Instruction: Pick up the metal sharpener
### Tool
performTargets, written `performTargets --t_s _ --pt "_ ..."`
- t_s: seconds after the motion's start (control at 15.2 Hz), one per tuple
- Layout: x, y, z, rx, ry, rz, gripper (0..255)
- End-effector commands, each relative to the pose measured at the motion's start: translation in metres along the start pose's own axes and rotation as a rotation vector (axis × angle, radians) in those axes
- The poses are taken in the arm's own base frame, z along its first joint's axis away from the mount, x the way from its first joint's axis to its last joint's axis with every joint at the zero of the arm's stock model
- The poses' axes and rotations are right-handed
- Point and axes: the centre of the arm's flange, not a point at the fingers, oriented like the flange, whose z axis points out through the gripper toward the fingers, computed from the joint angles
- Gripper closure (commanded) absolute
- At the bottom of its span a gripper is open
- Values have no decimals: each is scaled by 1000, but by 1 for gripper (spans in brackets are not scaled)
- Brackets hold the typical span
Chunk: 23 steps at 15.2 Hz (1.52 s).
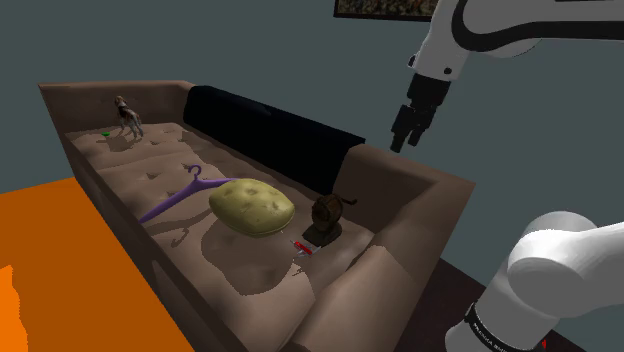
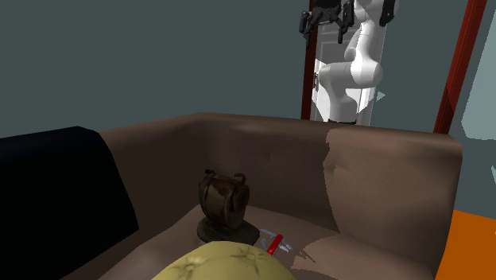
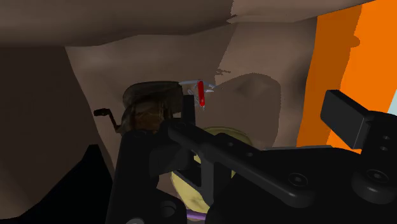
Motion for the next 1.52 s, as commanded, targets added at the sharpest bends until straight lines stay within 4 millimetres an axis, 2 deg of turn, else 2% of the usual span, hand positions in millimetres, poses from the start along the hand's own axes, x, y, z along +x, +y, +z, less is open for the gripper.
performTargets --t_s 0.0,1.45 --pt "0 0 0 0 0 0 0" --pt "118 167 209 42 24 3 0"
